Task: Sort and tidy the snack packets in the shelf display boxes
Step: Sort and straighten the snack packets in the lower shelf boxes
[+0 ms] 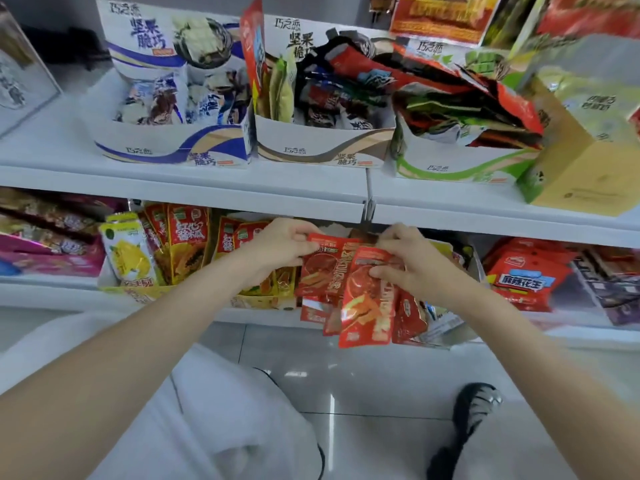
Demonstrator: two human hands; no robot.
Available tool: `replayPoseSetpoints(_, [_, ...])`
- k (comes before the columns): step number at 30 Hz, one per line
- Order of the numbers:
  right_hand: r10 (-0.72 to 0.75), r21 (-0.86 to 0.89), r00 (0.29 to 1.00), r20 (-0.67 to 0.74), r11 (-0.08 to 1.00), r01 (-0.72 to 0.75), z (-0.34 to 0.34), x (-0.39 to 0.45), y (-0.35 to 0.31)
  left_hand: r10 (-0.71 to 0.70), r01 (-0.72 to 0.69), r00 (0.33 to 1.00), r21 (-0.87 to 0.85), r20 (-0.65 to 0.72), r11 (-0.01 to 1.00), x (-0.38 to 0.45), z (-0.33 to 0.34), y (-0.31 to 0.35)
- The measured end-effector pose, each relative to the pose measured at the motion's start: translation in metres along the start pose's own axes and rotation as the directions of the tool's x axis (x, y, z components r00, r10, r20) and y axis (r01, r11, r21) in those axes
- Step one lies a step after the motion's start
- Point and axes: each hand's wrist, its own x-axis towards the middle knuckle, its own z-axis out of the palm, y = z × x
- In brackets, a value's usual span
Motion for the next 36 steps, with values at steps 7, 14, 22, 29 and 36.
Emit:
replayPoseSetpoints(7, [-0.055,-0.059,0.966,-0.251,0.997,0.042,0.034,0.011,-0.008,0.06,-0.056,0.998,-0.083,0.037,0.995,-0.001,0.004,0.006])
replayPoseSetpoints(14, [0.065,0.045,0.915,-0.397,0.998,-0.052,0.056,0.014,0.004,0.073,-0.006,0.988,0.452,-0.132,0.892,0.01,-0.002,-0.034])
replayPoseSetpoints(22, [0.142,-0.077,0.959,-0.244,0.983,-0.165,0.05,0.044,0.039,-0.007,0.057,0.996,0.581,-0.089,0.812,0.026,0.025,-0.066])
replayPoseSetpoints(29, [-0.04,-0.23,0.994,-0.106,0.973,0.014,0.053,0.057,0.027,0.081,0.04,0.98,0.587,-0.179,0.809,0.034,0.026,-0.075])
replayPoseSetpoints(36, [0.062,-0.215,0.98,-0.188,0.971,-0.103,0.09,0.089,0.018,0.086,0.02,0.982,0.537,-0.17,0.843,0.036,0.024,-0.082])
